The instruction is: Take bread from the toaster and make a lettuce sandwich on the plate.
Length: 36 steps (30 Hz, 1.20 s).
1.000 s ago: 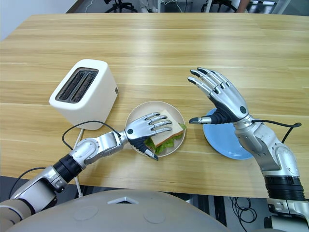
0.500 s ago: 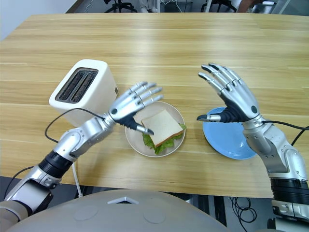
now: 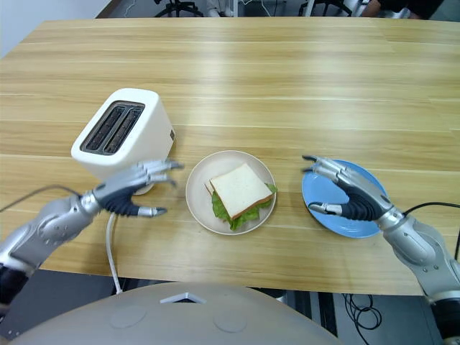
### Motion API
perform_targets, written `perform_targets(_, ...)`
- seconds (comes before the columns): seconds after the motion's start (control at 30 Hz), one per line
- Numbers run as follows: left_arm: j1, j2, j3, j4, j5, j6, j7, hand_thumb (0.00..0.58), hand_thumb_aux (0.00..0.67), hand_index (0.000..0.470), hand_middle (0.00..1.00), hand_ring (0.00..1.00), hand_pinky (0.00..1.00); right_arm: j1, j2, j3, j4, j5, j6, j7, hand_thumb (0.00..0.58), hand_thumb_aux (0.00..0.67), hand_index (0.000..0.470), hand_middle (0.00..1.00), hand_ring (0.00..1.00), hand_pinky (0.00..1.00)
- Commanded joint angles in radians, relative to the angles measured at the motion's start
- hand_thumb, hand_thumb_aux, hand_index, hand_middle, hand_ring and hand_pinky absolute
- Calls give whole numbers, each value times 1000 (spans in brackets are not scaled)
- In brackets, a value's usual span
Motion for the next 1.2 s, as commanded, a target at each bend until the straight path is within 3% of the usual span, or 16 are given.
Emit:
perform_targets(0.03, 48, 27, -55, 30, -75, -25, -134, 580, 670, 460, 1000, 1000, 1000, 44, -52, 76, -12, 47, 66, 179, 580, 670, 460, 1000, 1000, 1000)
perform_targets(0.23, -13, -85, -151, 117, -56, -29, -236, 580, 670, 460, 1000, 1000, 1000, -6, -46, 174, -51, 58, 176, 352, 580, 670, 460, 1000, 1000, 1000)
perform_targets(0.47, -116, -223, -215, 277, 108, -41, -210, 580, 670, 460, 1000, 1000, 1000, -128, 72, 302, -16, -3, 214, 442, 580, 670, 460, 1000, 1000, 1000)
perform_targets(0.87, -313, -336, -253, 588, 390, -59, 77, 580, 670, 460, 1000, 1000, 1000, -327, 302, 366, 280, -233, 156, 235, 580, 670, 460, 1000, 1000, 1000)
perform_targets(1.2, -548, -439, -270, 856, 417, -135, 252, 580, 670, 460, 1000, 1000, 1000, -471, 365, 360, 524, -328, 91, 1, 580, 670, 460, 1000, 1000, 1000)
